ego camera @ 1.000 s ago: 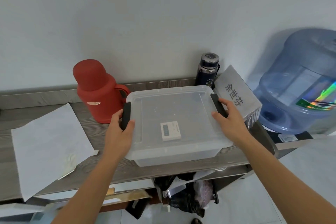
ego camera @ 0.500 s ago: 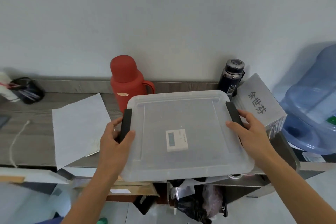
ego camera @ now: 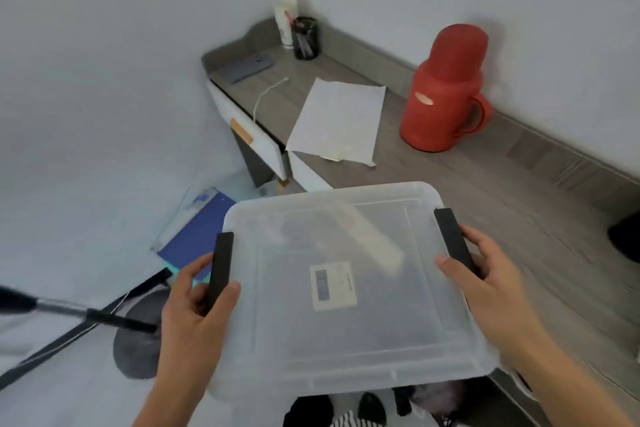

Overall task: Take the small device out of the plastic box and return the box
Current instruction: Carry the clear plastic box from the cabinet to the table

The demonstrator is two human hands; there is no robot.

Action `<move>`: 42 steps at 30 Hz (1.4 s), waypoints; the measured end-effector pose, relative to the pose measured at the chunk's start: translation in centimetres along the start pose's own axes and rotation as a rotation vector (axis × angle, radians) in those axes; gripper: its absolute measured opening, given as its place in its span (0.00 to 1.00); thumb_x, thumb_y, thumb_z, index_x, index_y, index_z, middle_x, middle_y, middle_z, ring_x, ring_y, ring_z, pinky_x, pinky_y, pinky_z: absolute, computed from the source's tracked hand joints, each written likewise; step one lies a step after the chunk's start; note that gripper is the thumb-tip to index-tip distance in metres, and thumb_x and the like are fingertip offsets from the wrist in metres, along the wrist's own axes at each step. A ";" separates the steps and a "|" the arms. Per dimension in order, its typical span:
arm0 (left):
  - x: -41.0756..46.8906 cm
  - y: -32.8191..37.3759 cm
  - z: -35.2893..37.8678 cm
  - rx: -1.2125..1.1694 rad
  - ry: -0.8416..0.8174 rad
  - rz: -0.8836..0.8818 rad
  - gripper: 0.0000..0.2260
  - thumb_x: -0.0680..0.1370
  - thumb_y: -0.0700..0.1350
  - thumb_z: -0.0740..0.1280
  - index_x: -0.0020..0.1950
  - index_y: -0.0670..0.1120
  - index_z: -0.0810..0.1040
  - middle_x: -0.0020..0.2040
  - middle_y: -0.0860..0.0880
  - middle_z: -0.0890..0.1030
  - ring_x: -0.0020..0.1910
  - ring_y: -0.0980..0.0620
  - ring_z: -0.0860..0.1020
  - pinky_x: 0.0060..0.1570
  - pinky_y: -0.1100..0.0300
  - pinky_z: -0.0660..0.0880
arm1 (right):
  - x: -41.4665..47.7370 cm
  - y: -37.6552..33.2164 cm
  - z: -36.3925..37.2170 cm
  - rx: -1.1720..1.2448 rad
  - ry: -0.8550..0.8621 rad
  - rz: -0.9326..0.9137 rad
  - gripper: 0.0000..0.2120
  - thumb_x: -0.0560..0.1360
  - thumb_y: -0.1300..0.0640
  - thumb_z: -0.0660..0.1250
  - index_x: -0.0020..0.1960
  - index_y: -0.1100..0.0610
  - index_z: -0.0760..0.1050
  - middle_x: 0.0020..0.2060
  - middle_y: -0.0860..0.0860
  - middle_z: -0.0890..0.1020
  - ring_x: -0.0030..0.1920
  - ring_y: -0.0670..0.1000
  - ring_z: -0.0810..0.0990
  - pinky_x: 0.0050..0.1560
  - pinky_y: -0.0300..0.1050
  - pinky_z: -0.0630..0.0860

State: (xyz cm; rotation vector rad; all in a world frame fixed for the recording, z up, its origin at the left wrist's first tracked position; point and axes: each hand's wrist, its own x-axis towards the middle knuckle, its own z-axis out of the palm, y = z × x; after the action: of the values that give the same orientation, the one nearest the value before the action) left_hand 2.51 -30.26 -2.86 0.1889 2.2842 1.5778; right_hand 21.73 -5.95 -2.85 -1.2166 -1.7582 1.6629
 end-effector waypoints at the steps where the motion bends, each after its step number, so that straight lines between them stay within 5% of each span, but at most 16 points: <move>1: -1.3 -1.1 -1.6 -0.014 0.064 -0.026 0.16 0.74 0.40 0.69 0.54 0.61 0.75 0.39 0.43 0.83 0.38 0.47 0.79 0.38 0.51 0.75 | -0.3 0.1 1.4 -0.013 -0.063 0.004 0.23 0.74 0.58 0.68 0.67 0.48 0.69 0.48 0.48 0.83 0.41 0.47 0.85 0.37 0.45 0.78; 5: -6.9 -4.9 -8.1 -0.060 0.286 -0.133 0.16 0.74 0.38 0.68 0.58 0.54 0.75 0.38 0.45 0.84 0.32 0.51 0.78 0.33 0.57 0.73 | -2.5 1.2 7.5 -0.089 -0.319 -0.024 0.21 0.74 0.62 0.68 0.64 0.50 0.71 0.41 0.47 0.83 0.35 0.38 0.82 0.33 0.34 0.75; 9: -12.4 -9.2 -14.5 -0.099 0.466 -0.222 0.16 0.75 0.38 0.68 0.59 0.52 0.75 0.41 0.29 0.77 0.33 0.44 0.71 0.34 0.54 0.68 | -6.4 1.4 14.3 -0.149 -0.545 -0.056 0.21 0.74 0.61 0.68 0.64 0.47 0.70 0.48 0.46 0.83 0.41 0.40 0.84 0.35 0.34 0.76; 13: -18.0 -13.1 -20.7 -0.137 0.628 -0.302 0.15 0.75 0.40 0.68 0.60 0.53 0.74 0.35 0.34 0.72 0.31 0.46 0.68 0.31 0.57 0.65 | -11.6 1.7 21.5 -0.239 -0.722 -0.102 0.21 0.74 0.58 0.68 0.65 0.47 0.70 0.53 0.50 0.82 0.48 0.47 0.82 0.41 0.38 0.76; 19: -26.4 -18.3 -31.2 -0.183 0.896 -0.374 0.15 0.74 0.39 0.69 0.59 0.51 0.76 0.33 0.35 0.69 0.32 0.46 0.66 0.33 0.57 0.63 | -22.7 2.3 32.6 -0.338 -0.951 -0.177 0.19 0.74 0.60 0.68 0.62 0.50 0.69 0.43 0.43 0.80 0.37 0.38 0.81 0.32 0.29 0.74; 24: -32.2 -21.8 -37.4 -0.239 1.089 -0.443 0.14 0.73 0.39 0.70 0.57 0.51 0.77 0.41 0.28 0.76 0.32 0.46 0.69 0.34 0.56 0.66 | -30.3 3.0 40.3 -0.435 -1.167 -0.232 0.21 0.74 0.60 0.69 0.63 0.47 0.70 0.35 0.51 0.79 0.27 0.41 0.74 0.29 0.32 0.70; 29: -34.3 -25.3 -41.9 -0.345 1.254 -0.493 0.15 0.73 0.41 0.71 0.54 0.57 0.77 0.39 0.36 0.81 0.37 0.40 0.76 0.42 0.44 0.75 | -35.4 3.2 49.3 -0.478 -1.334 -0.258 0.20 0.74 0.59 0.69 0.62 0.45 0.71 0.44 0.44 0.82 0.37 0.34 0.80 0.39 0.32 0.72; 32: -34.2 -27.2 -45.6 -0.362 1.351 -0.509 0.15 0.73 0.40 0.70 0.52 0.59 0.76 0.39 0.40 0.81 0.38 0.42 0.77 0.44 0.44 0.76 | -38.3 3.5 55.7 -0.501 -1.413 -0.260 0.20 0.73 0.59 0.69 0.63 0.48 0.72 0.50 0.45 0.83 0.45 0.35 0.81 0.52 0.42 0.76; 39: -32.0 -30.8 -57.6 -0.391 1.551 -0.519 0.16 0.73 0.37 0.70 0.57 0.52 0.75 0.35 0.51 0.84 0.38 0.44 0.80 0.41 0.50 0.76 | -45.6 2.8 72.6 -0.551 -1.593 -0.319 0.21 0.73 0.55 0.69 0.65 0.46 0.71 0.45 0.53 0.84 0.44 0.53 0.82 0.44 0.44 0.76; 42: -31.4 -32.1 -62.4 -0.398 1.630 -0.520 0.16 0.73 0.36 0.69 0.58 0.51 0.74 0.35 0.54 0.84 0.39 0.45 0.81 0.40 0.54 0.76 | -49.5 1.7 79.3 -0.582 -1.687 -0.337 0.21 0.73 0.54 0.69 0.65 0.45 0.70 0.45 0.54 0.84 0.46 0.57 0.83 0.48 0.55 0.80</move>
State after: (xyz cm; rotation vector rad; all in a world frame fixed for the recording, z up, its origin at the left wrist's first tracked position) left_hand 11.93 -106.45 -6.26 -2.2942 2.2540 2.0258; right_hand -15.21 -91.80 -6.90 0.8584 -3.1564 2.0635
